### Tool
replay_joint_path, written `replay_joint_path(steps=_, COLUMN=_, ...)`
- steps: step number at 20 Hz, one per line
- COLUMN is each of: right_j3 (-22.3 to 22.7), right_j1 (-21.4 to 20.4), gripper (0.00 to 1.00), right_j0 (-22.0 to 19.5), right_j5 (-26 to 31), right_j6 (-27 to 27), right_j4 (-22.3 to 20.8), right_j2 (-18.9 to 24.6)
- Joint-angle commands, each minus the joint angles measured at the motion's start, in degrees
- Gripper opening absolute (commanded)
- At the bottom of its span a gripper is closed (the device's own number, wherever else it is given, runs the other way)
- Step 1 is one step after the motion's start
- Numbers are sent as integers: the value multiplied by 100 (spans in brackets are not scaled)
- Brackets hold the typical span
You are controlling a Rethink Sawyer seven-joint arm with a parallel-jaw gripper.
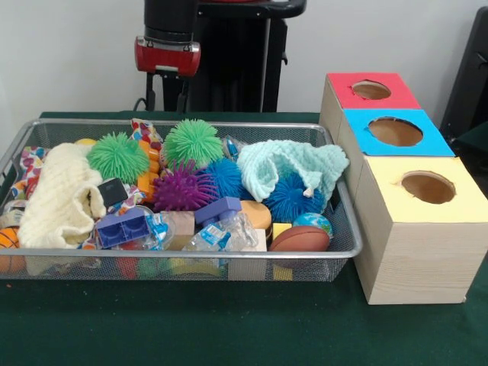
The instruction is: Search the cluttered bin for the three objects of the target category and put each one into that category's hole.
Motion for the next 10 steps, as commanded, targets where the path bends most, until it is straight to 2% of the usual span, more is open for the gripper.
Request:
replay_joint_path(steps=1, right_j3=-800, right_j1=175, gripper=100, right_j0=-205, right_j5=6, right_j6=377, right_j4=-319, right_j2=536)
replay_joint_path(steps=10, right_j3=-959, right_j1=250, gripper=100, right_j0=-285, right_j5=75, right_j6=339, right_j4=-425, right_j2=632)
